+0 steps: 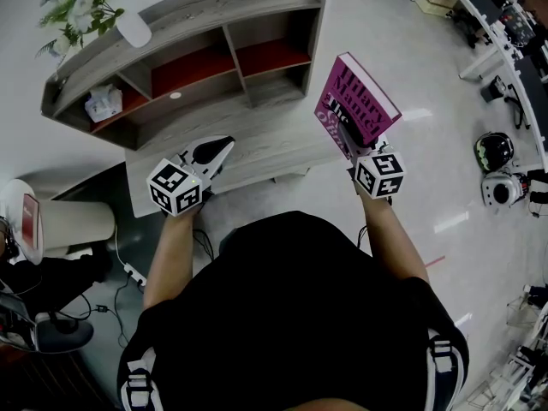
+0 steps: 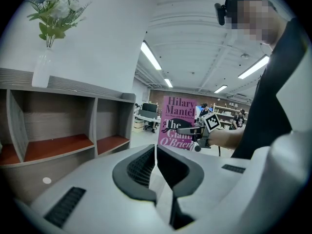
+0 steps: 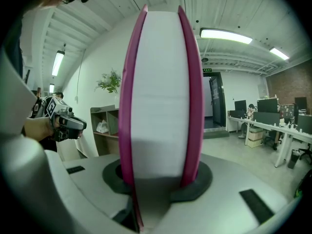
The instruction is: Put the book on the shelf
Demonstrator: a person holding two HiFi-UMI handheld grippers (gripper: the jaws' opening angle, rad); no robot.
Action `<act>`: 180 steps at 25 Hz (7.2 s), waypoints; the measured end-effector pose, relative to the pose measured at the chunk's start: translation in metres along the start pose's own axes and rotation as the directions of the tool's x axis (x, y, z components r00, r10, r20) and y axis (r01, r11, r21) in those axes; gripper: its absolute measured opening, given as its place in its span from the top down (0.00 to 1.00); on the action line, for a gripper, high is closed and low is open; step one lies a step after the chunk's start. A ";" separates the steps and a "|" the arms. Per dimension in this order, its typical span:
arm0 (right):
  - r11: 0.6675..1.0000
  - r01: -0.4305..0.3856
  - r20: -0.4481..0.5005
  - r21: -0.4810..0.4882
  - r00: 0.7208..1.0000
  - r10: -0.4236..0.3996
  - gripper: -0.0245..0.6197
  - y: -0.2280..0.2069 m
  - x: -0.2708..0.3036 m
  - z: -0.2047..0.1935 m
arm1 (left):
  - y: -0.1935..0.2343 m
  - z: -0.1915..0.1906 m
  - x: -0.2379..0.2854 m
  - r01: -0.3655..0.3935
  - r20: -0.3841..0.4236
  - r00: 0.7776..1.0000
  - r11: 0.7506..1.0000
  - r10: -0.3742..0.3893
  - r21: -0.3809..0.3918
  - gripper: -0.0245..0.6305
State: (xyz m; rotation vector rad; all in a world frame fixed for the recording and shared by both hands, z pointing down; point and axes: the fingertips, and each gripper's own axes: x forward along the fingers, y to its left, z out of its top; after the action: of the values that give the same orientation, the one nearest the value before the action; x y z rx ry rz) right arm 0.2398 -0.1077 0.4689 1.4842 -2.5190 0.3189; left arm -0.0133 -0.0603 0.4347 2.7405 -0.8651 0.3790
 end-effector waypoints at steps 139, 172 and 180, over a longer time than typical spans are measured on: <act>0.981 0.189 -0.084 0.046 0.979 -0.185 0.73 -0.052 0.234 -0.003 | 0.215 -0.013 0.013 0.030 -0.069 0.997 0.993 -0.038 -0.113 0.92; 0.959 0.285 -0.033 0.007 0.958 -0.284 0.73 -0.061 0.274 0.004 | 0.223 -0.025 0.013 0.031 -0.079 0.996 0.991 -0.042 -0.134 0.92; 0.954 0.299 -0.020 0.011 0.954 -0.299 0.73 -0.064 0.283 0.005 | 0.226 -0.026 0.013 0.023 -0.082 0.996 0.990 -0.035 -0.139 0.92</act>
State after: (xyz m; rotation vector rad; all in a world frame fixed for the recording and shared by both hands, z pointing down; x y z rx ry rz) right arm 0.1610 -0.3759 0.5484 1.8265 -2.2349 0.2982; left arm -0.1402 -0.2391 0.4972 2.5875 -0.7978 0.4102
